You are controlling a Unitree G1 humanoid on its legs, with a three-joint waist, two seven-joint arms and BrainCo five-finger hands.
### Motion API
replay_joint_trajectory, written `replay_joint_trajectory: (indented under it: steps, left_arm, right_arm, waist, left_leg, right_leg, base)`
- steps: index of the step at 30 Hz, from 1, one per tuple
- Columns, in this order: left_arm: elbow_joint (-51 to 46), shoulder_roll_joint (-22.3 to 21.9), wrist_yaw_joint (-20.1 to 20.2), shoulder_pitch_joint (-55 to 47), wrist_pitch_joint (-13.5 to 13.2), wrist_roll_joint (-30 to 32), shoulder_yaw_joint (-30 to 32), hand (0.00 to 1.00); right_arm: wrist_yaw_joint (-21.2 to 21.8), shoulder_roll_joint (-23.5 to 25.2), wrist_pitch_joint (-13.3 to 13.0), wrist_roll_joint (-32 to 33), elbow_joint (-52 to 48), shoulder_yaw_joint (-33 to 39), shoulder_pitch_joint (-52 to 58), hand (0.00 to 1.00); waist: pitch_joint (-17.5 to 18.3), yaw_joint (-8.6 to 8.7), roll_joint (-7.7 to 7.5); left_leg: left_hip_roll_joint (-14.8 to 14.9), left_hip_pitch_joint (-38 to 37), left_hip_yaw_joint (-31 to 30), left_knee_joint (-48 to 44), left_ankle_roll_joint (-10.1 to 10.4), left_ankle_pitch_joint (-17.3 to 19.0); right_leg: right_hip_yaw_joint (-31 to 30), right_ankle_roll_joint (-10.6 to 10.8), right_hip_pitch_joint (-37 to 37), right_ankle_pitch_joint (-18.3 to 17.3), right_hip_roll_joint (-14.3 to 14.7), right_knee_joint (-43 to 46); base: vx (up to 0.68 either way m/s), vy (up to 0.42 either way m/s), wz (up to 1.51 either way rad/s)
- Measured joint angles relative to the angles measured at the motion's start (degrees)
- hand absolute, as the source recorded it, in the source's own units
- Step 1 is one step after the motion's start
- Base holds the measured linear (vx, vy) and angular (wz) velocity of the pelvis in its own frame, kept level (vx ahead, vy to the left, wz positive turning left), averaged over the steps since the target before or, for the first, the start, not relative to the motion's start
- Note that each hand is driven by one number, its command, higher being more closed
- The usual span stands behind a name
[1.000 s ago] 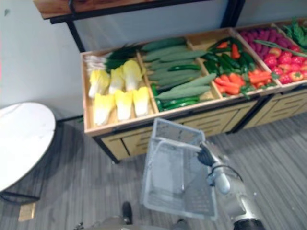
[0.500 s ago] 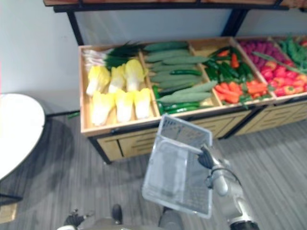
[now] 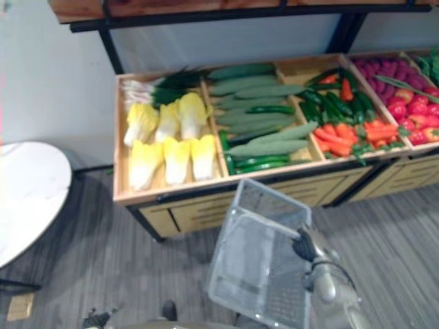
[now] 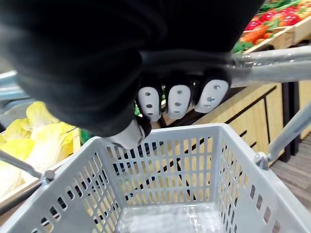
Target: Pick vegetable in the basket
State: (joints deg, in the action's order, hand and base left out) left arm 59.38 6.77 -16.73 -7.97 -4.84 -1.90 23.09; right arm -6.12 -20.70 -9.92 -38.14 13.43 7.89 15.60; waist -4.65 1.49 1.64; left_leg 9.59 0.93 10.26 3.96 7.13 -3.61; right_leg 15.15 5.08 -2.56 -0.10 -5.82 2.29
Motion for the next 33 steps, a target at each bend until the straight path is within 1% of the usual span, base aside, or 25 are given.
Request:
replay_joint_trajectory:
  steps: [1, 2, 4, 6, 9, 10, 12, 13, 15, 16, 19, 21, 23, 26, 29, 30, 31, 32, 33]
  left_arm:
    - [-2.5, -0.1, -2.7, -0.3, 0.0, 0.5, 1.8, 0.00]
    - [-4.0, -0.1, -4.1, -0.4, -0.1, 0.6, 2.6, 0.00]
    - [-10.0, -0.2, -8.1, -1.5, -0.7, 1.2, 5.0, 0.00]
    - [-18.9, -0.7, -11.6, -3.3, -2.3, 3.4, 6.6, 0.00]
    - [-25.3, -1.4, -14.0, -3.6, -2.8, 4.9, 7.5, 0.00]
    - [-29.1, -2.5, -15.5, -3.4, -3.4, 5.6, 7.7, 0.00]
    - [-32.4, -3.4, -16.6, -2.4, -3.7, 7.2, 7.5, 0.00]
    - [-35.3, -3.8, -17.3, -2.1, -3.7, 7.3, 6.9, 0.00]
    - [-38.9, -4.2, -18.2, -1.7, -3.8, 8.2, 5.3, 0.00]
    - [-40.9, -4.3, -18.6, -1.0, -3.9, 10.0, 4.0, 0.00]
    - [-43.3, -4.3, -18.9, 0.7, -3.8, 11.9, 1.0, 0.00]
    - [-45.6, -4.3, -18.9, 2.0, -3.8, 12.2, -1.6, 0.00]
    - [-46.2, -4.3, -18.8, 3.2, -3.8, 12.2, -2.6, 0.00]
    - [-46.1, -4.0, -18.4, 4.9, -3.4, 12.2, -3.2, 0.00]
    - [-45.4, -2.2, -18.2, 6.8, -3.2, 12.2, -3.8, 0.00]
    - [-43.7, -0.9, -18.2, 8.0, -3.1, 12.2, -4.1, 0.00]
    - [-41.6, 0.4, -18.2, 9.4, -2.5, 12.2, -4.5, 0.00]
    - [-40.4, 0.9, -18.3, 10.0, -2.2, 12.2, -4.6, 0.00]
    - [-38.8, 1.5, -18.3, 10.7, -2.0, 12.2, -4.6, 0.00]
  right_arm:
    - [-1.2, 0.8, -0.2, 0.1, 1.9, 2.4, 0.5, 1.00]
    - [-1.5, 1.2, -0.3, 0.1, 3.1, 3.5, 0.8, 1.00]
    - [-3.4, 1.7, -0.3, 0.1, 7.6, 6.2, 2.0, 1.00]
    - [-3.6, 1.7, 0.1, 0.1, 13.6, 9.1, 3.4, 1.00]
    - [-3.7, 1.7, 1.2, 0.1, 17.5, 10.3, 4.9, 1.00]
    - [-4.6, 1.7, 1.9, 0.5, 19.0, 11.1, 4.9, 1.00]
    - [-4.9, 1.7, 2.2, 0.7, 20.1, 11.9, 4.8, 1.00]
    - [-5.2, 1.7, 2.2, 0.8, 20.9, 11.9, 4.7, 1.00]
    - [-5.4, 1.7, 2.2, 0.8, 21.0, 11.9, 4.4, 1.00]
    - [-5.3, 1.7, 2.2, 0.7, 21.6, 11.5, 3.8, 1.00]
    - [-5.4, 1.7, 2.2, 0.7, 23.5, 11.2, 2.2, 1.00]
    - [-5.4, 1.6, 2.2, 0.7, 24.8, 10.1, 0.5, 1.00]
    - [-5.4, 1.5, 2.2, 0.7, 25.6, 9.7, -0.5, 1.00]
    - [-5.0, 1.5, 2.3, 0.7, 25.8, 9.4, -1.3, 1.00]
    - [-4.7, 1.5, 2.4, 0.9, 25.8, 8.6, -2.1, 1.00]
    - [-4.7, 1.5, 2.5, 0.9, 25.8, 8.1, -2.2, 1.00]
    - [-4.7, 1.5, 2.5, 0.9, 25.8, 7.4, -2.5, 1.00]
    - [-4.6, 1.5, 2.5, 0.9, 25.8, 7.2, -2.9, 1.00]
    - [-4.6, 1.4, 2.5, 0.9, 25.8, 6.9, -3.5, 1.00]
  waist:
    - [0.1, 0.02, 0.07]
    - [0.1, 0.02, 0.08]
    - [0.5, -0.02, 0.15]
    - [1.7, -0.08, 0.50]
    - [2.8, -0.04, 1.20]
    - [3.1, 0.11, 1.14]
    - [3.6, 0.12, 1.85]
    - [3.9, 0.20, 1.68]
    - [3.9, 0.15, 1.74]
    - [3.9, 0.16, 1.68]
    - [3.8, 0.32, 1.48]
    - [3.8, 0.37, 1.29]
    - [3.7, 0.50, 1.20]
    - [3.6, 1.73, 1.01]
    - [3.0, 1.74, 0.62]
    - [2.9, 1.81, 0.44]
    - [2.8, 2.36, 0.45]
    - [2.5, 2.68, 0.17]
    - [2.2, 2.89, 0.23]
  left_leg:
    - [-0.1, 0.0, 0.1, 0.1, 0.2, 0.2]
    - [-0.1, 0.1, 0.1, 0.2, 0.2, 0.2]
    - [-0.2, 0.1, 0.1, 0.4, 0.2, 0.2]
    - [-0.4, 0.5, 0.1, 1.0, -0.2, 0.4]
    - [-0.5, 0.7, 0.2, 1.1, -0.3, 0.5]
    - [-0.5, 0.6, 0.3, 1.2, -0.3, 0.5]
    - [-0.5, -0.2, 0.5, 1.4, -0.3, 0.2]
    - [-0.5, -0.3, 0.7, 1.4, -0.6, 0.0]
    - [-0.5, -0.8, 1.1, 1.4, -0.7, -0.1]
    - [-0.5, -1.4, 1.6, 1.4, -0.7, -0.1]
    - [-0.5, -2.0, 1.8, 1.4, -0.7, 0.1]
    - [-0.4, -2.2, 2.6, 1.4, -0.6, 0.2]
    - [-0.3, -2.3, 3.3, 1.4, -0.7, 0.3]
    - [-0.3, -2.4, 3.7, 1.4, -0.6, 0.4]
    - [0.0, -3.2, 5.1, 1.4, -0.4, 0.8]
    - [0.2, -3.3, 5.4, 1.4, -0.3, 0.9]
    - [0.2, -3.2, 5.8, 1.4, -0.3, 0.9]
    - [0.3, -3.2, 6.2, 1.4, -0.3, 1.0]
    - [0.3, -3.1, 6.6, 1.4, -0.2, 1.0]
  right_leg:
    - [0.0, 0.1, 0.0, -0.1, -0.1, -0.2]
    - [0.0, 0.1, 0.0, -0.1, -0.2, -0.3]
    - [0.0, 0.1, -0.2, -0.1, -0.4, -0.3]
    - [0.0, 0.1, -0.2, -0.1, -0.5, -0.6]
    - [0.0, 0.2, -0.2, 0.0, -0.5, -1.2]
    - [0.0, 0.3, -0.2, 0.1, -0.4, -1.2]
    - [-0.2, 0.4, 0.0, 0.6, -0.3, -1.2]
    - [-0.4, 0.4, 0.0, 0.6, -0.2, -1.2]
    - [-1.0, 0.4, 0.1, 0.6, -0.1, -1.2]
    - [-1.5, 0.4, 0.4, 0.6, 0.0, -1.3]
    - [-1.8, 0.4, 0.9, 0.6, 0.1, -1.4]
    - [-2.5, 0.4, 0.8, 0.7, 0.3, -1.8]
    - [-3.0, 0.4, 0.8, 1.0, 0.4, -2.3]
    - [-3.3, 0.4, 0.8, 1.0, 0.7, -2.3]
    - [-4.8, 0.3, 0.7, 1.1, 1.2, -2.4]
    - [-5.1, 0.2, 0.6, 1.2, 1.3, -2.6]
    - [-5.4, 0.2, 0.5, 1.4, 1.5, -3.0]
    - [-5.6, 0.2, 0.4, 1.6, 1.6, -3.2]
    - [-6.1, 0.2, -0.1, 1.7, 1.7, -3.2]
  base:
    - [-0.06, 0.021, -0.01]
    - [-0.06, 0.022, 0.00]
    - [-0.05, 0.020, 0.02]
    - [-0.03, 0.018, 0.03]
    - [0.04, 0.003, -0.01]
    - [0.08, -0.002, -0.05]
    - [0.11, -0.003, -0.10]
    - [0.11, -0.004, -0.11]
    - [0.07, -0.002, -0.12]
    - [0.06, 0.002, -0.11]
    - [0.04, 0.003, -0.07]
    - [0.01, 0.002, -0.16]
    - [0.01, 0.001, -0.14]
    - [0.02, -0.005, -0.08]
    - [0.03, -0.008, -0.24]
    - [0.03, -0.009, -0.20]
    - [0.03, -0.010, -0.16]
    - [0.02, -0.009, -0.17]
    - [0.02, -0.005, -0.28]
